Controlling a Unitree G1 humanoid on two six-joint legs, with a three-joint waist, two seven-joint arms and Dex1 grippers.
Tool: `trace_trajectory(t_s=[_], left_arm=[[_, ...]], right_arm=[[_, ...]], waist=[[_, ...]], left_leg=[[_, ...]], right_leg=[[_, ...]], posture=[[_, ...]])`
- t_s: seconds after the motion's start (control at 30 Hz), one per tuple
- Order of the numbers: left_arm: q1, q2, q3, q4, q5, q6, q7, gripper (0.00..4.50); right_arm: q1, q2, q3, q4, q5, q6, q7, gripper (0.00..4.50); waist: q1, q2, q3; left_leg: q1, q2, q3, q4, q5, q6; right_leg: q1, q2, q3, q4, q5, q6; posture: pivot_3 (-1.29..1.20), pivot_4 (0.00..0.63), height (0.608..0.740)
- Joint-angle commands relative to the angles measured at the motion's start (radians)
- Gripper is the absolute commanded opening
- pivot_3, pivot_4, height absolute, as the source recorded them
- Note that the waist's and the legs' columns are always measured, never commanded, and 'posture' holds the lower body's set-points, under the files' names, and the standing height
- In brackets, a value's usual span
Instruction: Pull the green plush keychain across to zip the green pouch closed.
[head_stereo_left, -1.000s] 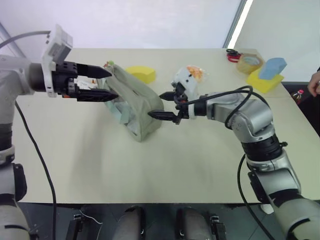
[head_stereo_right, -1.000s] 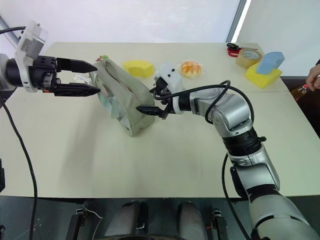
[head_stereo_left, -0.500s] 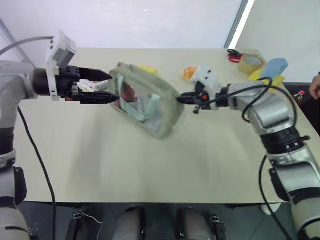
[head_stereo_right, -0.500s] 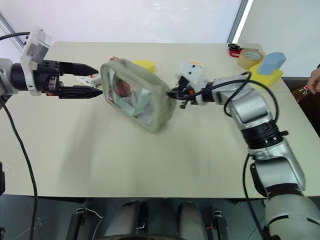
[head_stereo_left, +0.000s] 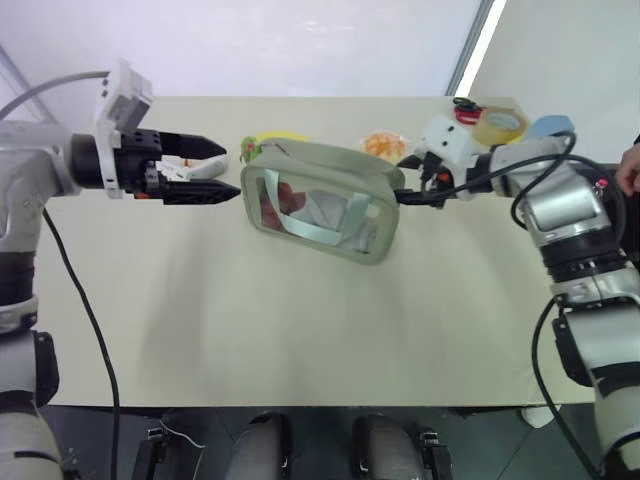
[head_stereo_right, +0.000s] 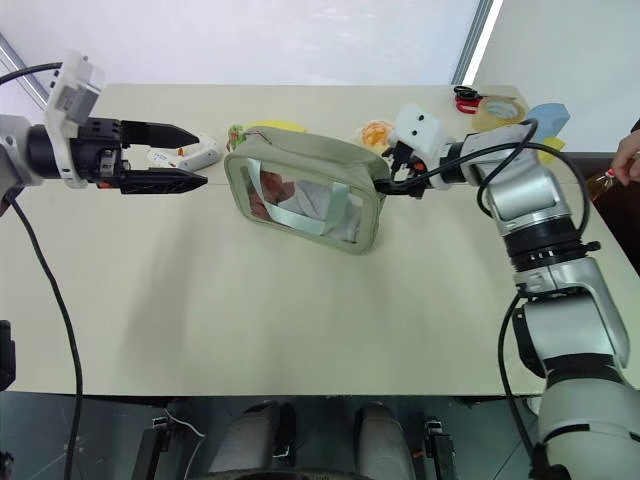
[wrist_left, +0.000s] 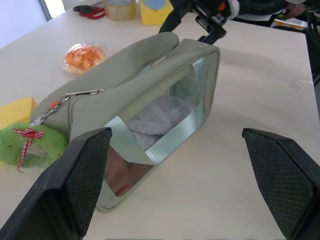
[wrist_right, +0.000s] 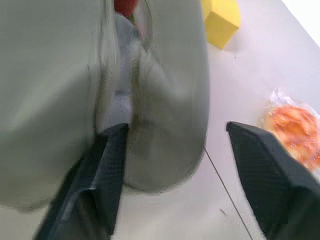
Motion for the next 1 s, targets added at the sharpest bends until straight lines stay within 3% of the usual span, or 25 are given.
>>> trace_trajectory(t_s=[0.03,0.13,0.23,0.4,0.57,0.93,1.0], left_arm=[[0.007,0.032,0.034,-0.011,0.004,-0.027,-0.008,4.50],[0.014,0.039,0.035,-0.012,-0.001,-0.028,-0.006,4.50],[0.012,0.039,0.029,-0.012,-0.001,-0.031,-0.010,4.50],[-0.007,0.026,0.015,-0.006,0.004,-0.033,-0.008,4.50],[-0.001,0.022,0.017,-0.032,-0.006,-0.020,0.004,4.50],[0.028,0.024,0.039,-0.085,-0.026,0.003,0.034,4.50],[0.031,0.025,0.042,-0.090,-0.029,0.006,0.039,4.50]], right_arm=[[-0.096,-0.056,-0.087,-0.028,0.009,0.045,0.027,2.99],[-0.150,-0.046,-0.110,-0.098,0.057,0.130,0.069,2.99],[-0.196,0.043,-0.142,-0.160,0.110,0.260,0.019,2.99],[-0.146,0.176,-0.109,-0.325,0.161,0.415,-0.031,2.99],[-0.097,0.221,-0.055,-0.356,0.140,0.458,-0.073,2.99],[-0.077,0.270,0.028,-0.351,0.121,0.473,-0.088,2.99],[-0.070,0.269,0.041,-0.332,0.101,0.447,-0.091,2.46]], waist=[[-0.002,0.001,0.001],[-0.007,0.001,0.001],[-0.019,0.001,0.001],[-0.025,0.001,0.001],[-0.001,0.001,0.001],[-0.006,0.001,0.001],[-0.006,0.001,0.001]], left_leg=[[0.000,0.000,0.000,0.000,0.000,0.000],[0.000,0.001,0.000,0.000,0.000,0.000],[0.001,0.001,0.000,0.000,0.000,0.000],[0.001,0.001,0.000,0.000,0.000,0.000],[0.000,0.000,0.000,0.001,0.000,0.000],[0.000,0.000,-0.001,0.000,0.000,0.000],[0.000,0.000,-0.001,0.000,0.000,0.000]], right_leg=[[0.000,0.000,0.000,0.000,0.000,0.000],[0.000,0.001,0.000,0.000,0.000,0.000],[0.000,0.001,0.000,0.001,0.000,0.000],[-0.001,0.001,0.000,0.002,0.000,0.000],[0.000,0.000,0.000,0.002,0.000,0.000],[-0.001,0.000,0.000,0.002,0.000,0.000],[-0.001,0.000,0.000,0.002,0.000,0.000]], posture=[[0.00,0.150,0.740],[0.00,0.150,0.740],[0.00,0.150,0.740],[0.00,0.150,0.740],[0.00,0.150,0.740],[0.00,0.150,0.740],[0.00,0.150,0.740]])
